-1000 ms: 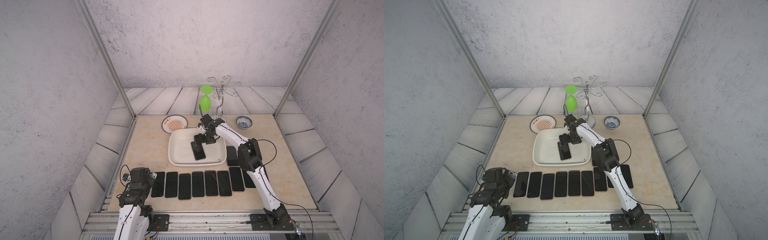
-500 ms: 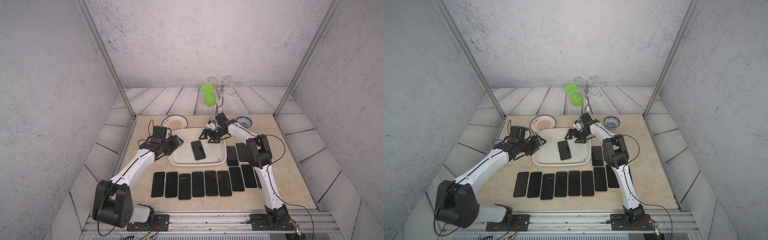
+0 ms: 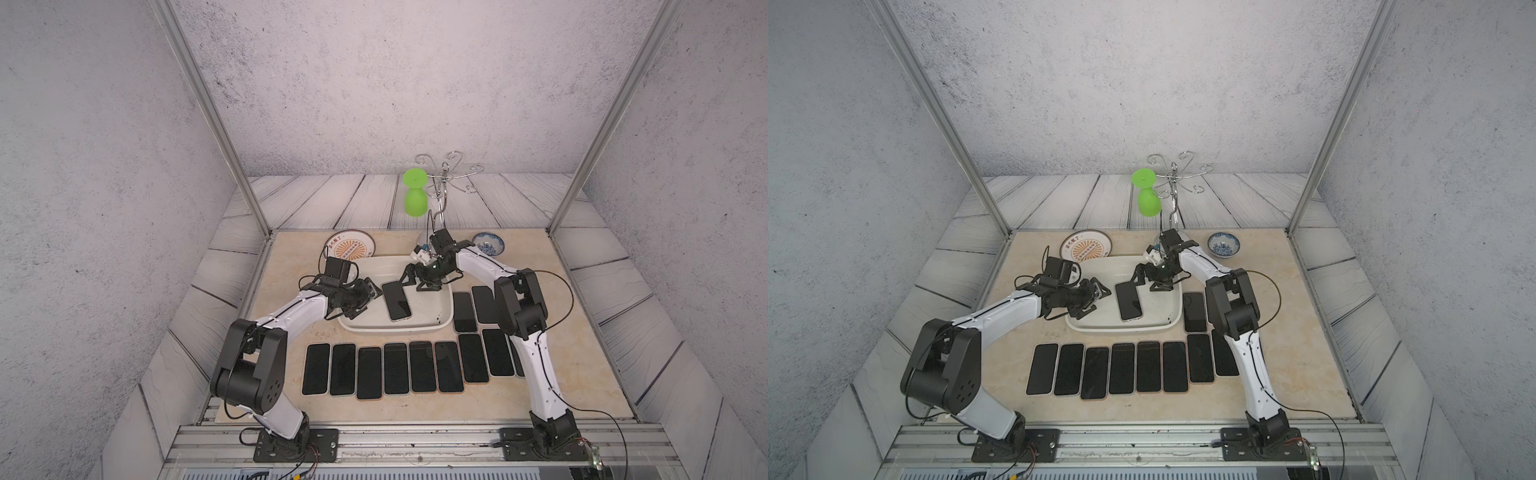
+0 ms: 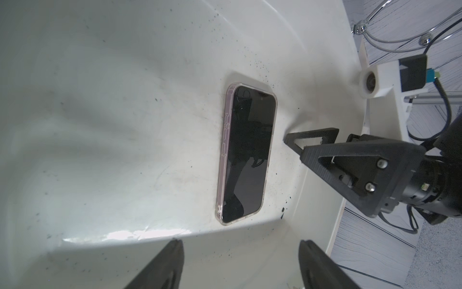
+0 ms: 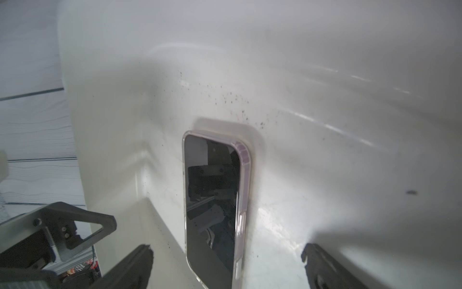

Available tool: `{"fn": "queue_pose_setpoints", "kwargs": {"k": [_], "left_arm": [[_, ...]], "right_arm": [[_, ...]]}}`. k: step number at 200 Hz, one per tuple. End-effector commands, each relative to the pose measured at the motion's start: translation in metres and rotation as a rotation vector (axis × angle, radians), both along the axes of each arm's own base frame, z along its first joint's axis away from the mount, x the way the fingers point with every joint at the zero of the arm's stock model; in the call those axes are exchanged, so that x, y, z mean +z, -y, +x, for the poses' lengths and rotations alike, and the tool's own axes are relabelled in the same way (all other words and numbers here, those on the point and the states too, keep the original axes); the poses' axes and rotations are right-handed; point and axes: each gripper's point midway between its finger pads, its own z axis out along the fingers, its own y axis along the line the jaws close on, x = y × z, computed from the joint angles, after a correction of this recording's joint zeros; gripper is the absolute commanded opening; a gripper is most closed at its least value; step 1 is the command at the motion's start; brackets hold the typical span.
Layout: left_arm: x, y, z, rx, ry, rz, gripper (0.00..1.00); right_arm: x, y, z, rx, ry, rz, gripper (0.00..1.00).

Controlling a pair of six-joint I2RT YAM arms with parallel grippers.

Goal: Take the phone out of the storage box
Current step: Pick up the phone from the storage box.

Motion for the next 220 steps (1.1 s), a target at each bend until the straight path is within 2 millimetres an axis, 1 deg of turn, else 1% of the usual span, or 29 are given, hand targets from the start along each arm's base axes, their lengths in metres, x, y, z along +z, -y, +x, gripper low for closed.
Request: {"fn": "queue_pose_setpoints", "kwargs": {"k": [1, 25, 42, 48, 67, 92, 145, 176, 193, 220], "left_arm": [[0.036, -0.001, 0.009, 0.019, 0.125, -0.01, 0.82], [0.068, -0.011, 0.01, 0.007, 0.216, 0.046, 0.86], [0.085, -0.018, 0.007, 0.005, 0.259, 0.074, 0.87], [0.088, -0.021, 0.006, 0.01, 0.268, 0.082, 0.87], [0.095, -0.03, 0.001, 0.025, 0.295, 0.095, 0.87], [0.093, -0.039, -0.008, 0.043, 0.3, 0.102, 0.88], [0.095, -0.047, -0.02, 0.036, 0.308, 0.101, 0.88], [0.095, -0.053, -0.024, 0.045, 0.314, 0.104, 0.88], [0.09, -0.056, -0.026, 0.047, 0.301, 0.104, 0.88], [0.083, -0.061, -0.028, 0.062, 0.285, 0.101, 0.87]], "right_arm": [[-0.034, 0.017, -0.039, 0.03, -0.06, -0.289, 0.99], [-0.034, 0.008, -0.038, 0.05, 0.052, -0.414, 0.99], [-0.034, -0.003, -0.034, 0.037, 0.095, -0.428, 0.99], [-0.035, -0.007, -0.033, 0.038, 0.114, -0.438, 0.99], [-0.04, -0.011, -0.027, 0.038, 0.144, -0.485, 0.99], [-0.048, -0.017, -0.022, 0.049, 0.186, -0.533, 0.99], [-0.067, -0.017, -0.009, 0.075, 0.232, -0.64, 0.99], [-0.067, -0.029, -0.008, 0.084, 0.258, -0.621, 0.99], [-0.067, -0.038, -0.009, 0.088, 0.271, -0.597, 0.99], [-0.067, -0.045, -0.01, 0.093, 0.271, -0.578, 0.99]]}}
